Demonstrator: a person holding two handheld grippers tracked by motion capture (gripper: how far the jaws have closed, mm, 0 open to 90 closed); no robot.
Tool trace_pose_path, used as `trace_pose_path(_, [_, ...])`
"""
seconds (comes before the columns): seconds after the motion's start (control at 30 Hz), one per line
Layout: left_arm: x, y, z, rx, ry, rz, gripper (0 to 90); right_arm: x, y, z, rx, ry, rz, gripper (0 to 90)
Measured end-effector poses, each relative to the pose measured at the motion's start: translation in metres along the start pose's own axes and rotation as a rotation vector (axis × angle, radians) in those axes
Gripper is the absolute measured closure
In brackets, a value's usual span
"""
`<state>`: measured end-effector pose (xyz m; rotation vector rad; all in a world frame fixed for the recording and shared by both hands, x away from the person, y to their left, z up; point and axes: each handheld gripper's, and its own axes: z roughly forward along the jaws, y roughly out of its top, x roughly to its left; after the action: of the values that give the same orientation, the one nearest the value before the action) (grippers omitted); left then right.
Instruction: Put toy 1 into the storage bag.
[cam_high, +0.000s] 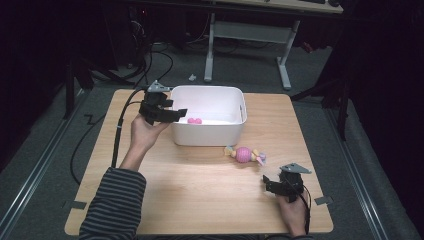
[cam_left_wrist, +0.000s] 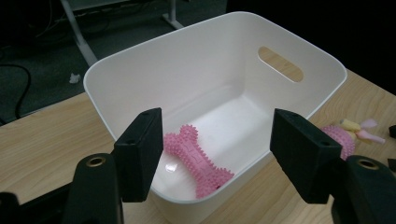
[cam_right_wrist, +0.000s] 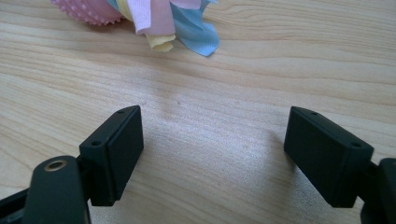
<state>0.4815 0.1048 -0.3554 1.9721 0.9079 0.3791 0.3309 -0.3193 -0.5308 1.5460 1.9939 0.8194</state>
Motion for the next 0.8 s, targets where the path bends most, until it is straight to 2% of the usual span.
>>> trace_pose_path(0.17, [-0.001, -0.011, -0.011, -0.010, -0.005, -0.005, 35.0, 0.000, 0.000, 0.000, 0.000, 0.000, 0.000, 20.0])
trace_pose_path(0.33, [-0.002, -0.024, -0.021, -0.011, 0.033, 0.021, 34.5, 0.000, 0.000, 0.000, 0.000, 0.000, 0.000, 20.0])
trace_pose_path(0.4, [-0.002, -0.034, -0.028, -0.027, 0.027, 0.008, 34.0, 0.000, 0.000, 0.000, -0.001, 0.000, -0.002, 20.0])
trace_pose_path(0.57, [-0.003, -0.044, -0.038, -0.045, 0.031, 0.002, 33.1, 0.000, 0.000, 0.000, -0.001, 0.001, -0.001, 20.1])
trace_pose_path(0.63, [-0.003, -0.053, -0.046, -0.066, 0.027, -0.013, 33.3, -0.001, 0.000, 0.000, 0.000, 0.001, 0.000, 20.6])
trace_pose_path(0.8, [-0.001, -0.066, -0.055, -0.082, 0.028, -0.035, 33.4, -0.001, 0.000, 0.000, -0.001, 0.002, 0.004, 21.0])
